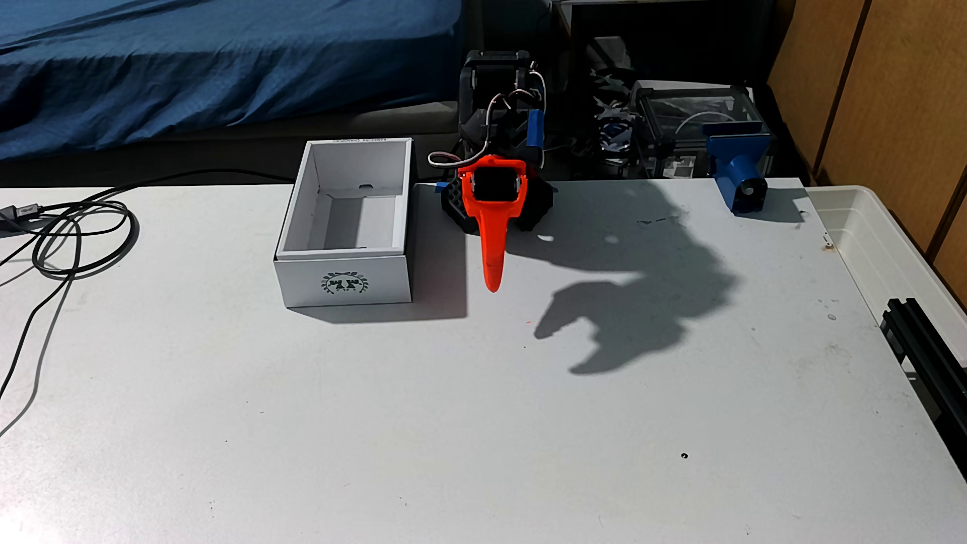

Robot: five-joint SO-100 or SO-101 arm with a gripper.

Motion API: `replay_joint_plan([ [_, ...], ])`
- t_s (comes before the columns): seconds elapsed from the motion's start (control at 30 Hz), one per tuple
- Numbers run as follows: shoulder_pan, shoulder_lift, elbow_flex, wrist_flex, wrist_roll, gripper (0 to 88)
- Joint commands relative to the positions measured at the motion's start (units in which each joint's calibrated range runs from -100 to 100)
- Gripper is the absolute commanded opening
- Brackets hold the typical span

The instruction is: Grab the blue brick and place in box

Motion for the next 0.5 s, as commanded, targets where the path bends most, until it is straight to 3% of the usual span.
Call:
replay_joint_plan([
  [0.0,-0.09,-0.59,-0.51,0.2,0.13,17.4],
  [0.47,0.21,-0.59,-0.51,0.28,0.18,15.6],
])
